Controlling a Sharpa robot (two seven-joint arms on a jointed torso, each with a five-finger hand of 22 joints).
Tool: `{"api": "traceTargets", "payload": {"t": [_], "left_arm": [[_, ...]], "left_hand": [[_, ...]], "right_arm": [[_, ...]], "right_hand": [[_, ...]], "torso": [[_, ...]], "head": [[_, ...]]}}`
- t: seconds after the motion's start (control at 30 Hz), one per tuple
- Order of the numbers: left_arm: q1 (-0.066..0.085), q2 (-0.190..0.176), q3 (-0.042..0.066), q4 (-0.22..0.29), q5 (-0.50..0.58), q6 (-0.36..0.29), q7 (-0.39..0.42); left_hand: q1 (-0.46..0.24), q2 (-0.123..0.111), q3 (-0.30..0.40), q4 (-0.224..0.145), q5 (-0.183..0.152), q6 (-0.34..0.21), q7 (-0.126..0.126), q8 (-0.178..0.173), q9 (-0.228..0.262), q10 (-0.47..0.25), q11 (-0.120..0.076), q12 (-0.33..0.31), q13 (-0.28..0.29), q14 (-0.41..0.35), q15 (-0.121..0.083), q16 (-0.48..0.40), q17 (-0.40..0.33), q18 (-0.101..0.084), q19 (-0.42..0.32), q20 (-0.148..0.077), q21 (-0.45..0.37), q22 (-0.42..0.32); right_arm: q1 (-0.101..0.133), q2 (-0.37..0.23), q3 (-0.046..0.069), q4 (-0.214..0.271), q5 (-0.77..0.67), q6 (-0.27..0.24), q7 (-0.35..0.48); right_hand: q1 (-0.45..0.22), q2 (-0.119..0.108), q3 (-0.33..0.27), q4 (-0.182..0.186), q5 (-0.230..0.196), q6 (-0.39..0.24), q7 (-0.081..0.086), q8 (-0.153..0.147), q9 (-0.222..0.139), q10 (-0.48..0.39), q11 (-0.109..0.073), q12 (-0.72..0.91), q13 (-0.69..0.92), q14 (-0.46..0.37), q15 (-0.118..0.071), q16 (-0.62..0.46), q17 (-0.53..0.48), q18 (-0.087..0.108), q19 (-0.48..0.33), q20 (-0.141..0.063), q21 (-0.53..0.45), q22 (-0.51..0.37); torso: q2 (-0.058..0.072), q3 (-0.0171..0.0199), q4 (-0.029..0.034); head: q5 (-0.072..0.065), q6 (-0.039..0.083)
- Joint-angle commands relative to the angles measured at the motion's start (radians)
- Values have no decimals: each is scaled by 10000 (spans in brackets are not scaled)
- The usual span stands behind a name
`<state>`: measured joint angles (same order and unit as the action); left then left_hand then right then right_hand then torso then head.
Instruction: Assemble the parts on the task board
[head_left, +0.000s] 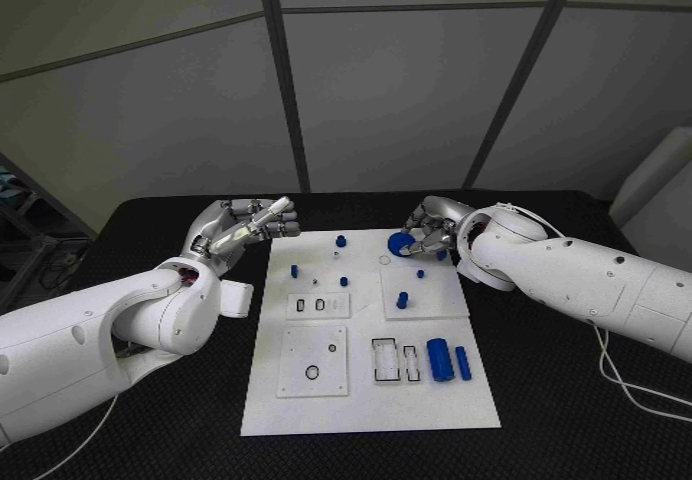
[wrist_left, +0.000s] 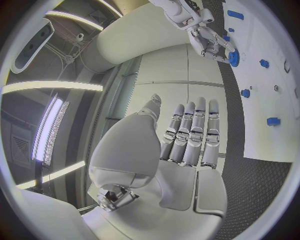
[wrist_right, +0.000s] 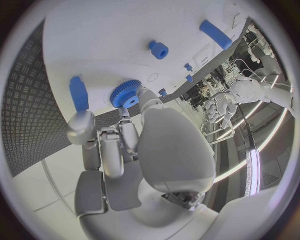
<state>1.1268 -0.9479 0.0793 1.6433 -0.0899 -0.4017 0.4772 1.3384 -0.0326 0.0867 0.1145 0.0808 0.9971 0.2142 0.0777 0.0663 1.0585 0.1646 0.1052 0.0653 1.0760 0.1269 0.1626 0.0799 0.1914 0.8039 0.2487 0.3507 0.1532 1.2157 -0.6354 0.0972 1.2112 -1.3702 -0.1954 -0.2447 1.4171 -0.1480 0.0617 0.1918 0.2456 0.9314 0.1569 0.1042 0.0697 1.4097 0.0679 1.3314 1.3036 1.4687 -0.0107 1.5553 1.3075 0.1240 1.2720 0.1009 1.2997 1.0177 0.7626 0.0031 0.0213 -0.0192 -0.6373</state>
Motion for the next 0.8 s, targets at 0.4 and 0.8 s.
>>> {"api": "traceTargets", "payload": {"t": [0.4,0.8], "left_arm": [[17,13,10,-4,-80,148,-18],[17,10,10,-2,-80,159,-40]], "left_hand": [[-2,90,-8,-82,-59,52,47,-52,1,57,29,-43,-3,49,19,-31,4,-77,-17,-13,38,-11],[-2,90,-8,-82,-59,52,47,-52,1,57,29,-43,-3,49,19,-31,4,-77,-17,-13,38,-11]], "right_arm": [[15,65,4,-2,-239,-105,-63],[14,117,4,82,-1001,-269,-195]], "right_hand": [[-131,35,-19,220,90,104,-10,123,35,197,17,309,310,977,85,85,2430,-192,67,43,91,99],[314,527,433,-91,-25,1066,-243,525,125,900,-185,1377,1501,1009,-80,138,2580,-259,281,-87,319,505]], "torso": [[5,6,8],[3,5,-4]], "head": [[1,-7],[4,-42]]}}
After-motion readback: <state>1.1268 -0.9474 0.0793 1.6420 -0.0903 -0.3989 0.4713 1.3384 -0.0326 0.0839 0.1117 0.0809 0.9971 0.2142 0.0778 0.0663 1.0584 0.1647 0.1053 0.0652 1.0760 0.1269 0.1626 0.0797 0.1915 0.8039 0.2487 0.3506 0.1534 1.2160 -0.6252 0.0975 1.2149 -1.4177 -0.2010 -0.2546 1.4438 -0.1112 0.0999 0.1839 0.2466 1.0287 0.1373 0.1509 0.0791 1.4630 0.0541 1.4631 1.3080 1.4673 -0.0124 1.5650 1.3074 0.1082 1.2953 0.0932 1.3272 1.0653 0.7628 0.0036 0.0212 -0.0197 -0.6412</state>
